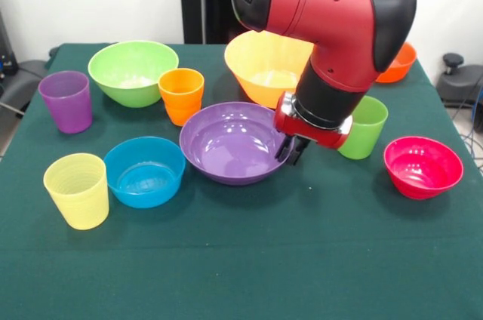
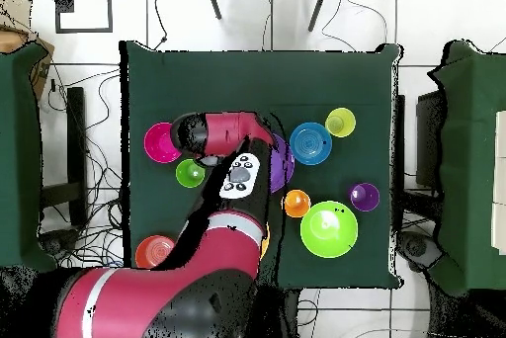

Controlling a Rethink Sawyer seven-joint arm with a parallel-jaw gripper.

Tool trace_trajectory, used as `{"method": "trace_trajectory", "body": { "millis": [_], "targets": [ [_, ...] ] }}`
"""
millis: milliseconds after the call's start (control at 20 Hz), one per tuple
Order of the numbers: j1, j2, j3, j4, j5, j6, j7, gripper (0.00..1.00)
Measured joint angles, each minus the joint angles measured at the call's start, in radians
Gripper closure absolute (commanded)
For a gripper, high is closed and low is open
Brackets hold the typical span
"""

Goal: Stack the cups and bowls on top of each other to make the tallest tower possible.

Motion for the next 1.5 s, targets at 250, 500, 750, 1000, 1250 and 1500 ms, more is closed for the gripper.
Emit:
{"method": "trace_trajectory", "body": {
  "millis": [250,500,750,1000,1250,1500],
  "targets": [
    [-0.009,0.014,0.003,-0.037,0.0,0.026,0.0,1.0],
    [-0.011,0.046,0.002,-0.112,-0.001,0.096,0.0,1.0],
    [-0.011,0.066,0.0,-0.158,-0.001,0.136,0.0,1.0],
    [-0.011,0.09,-0.004,-0.215,-0.001,0.181,0.0,1.0],
    [-0.011,0.11,-0.007,-0.257,-0.001,0.213,0.0,1.0],
    [-0.011,0.129,-0.012,-0.297,-0.001,0.248,0.0,1.0]
  ]
}}
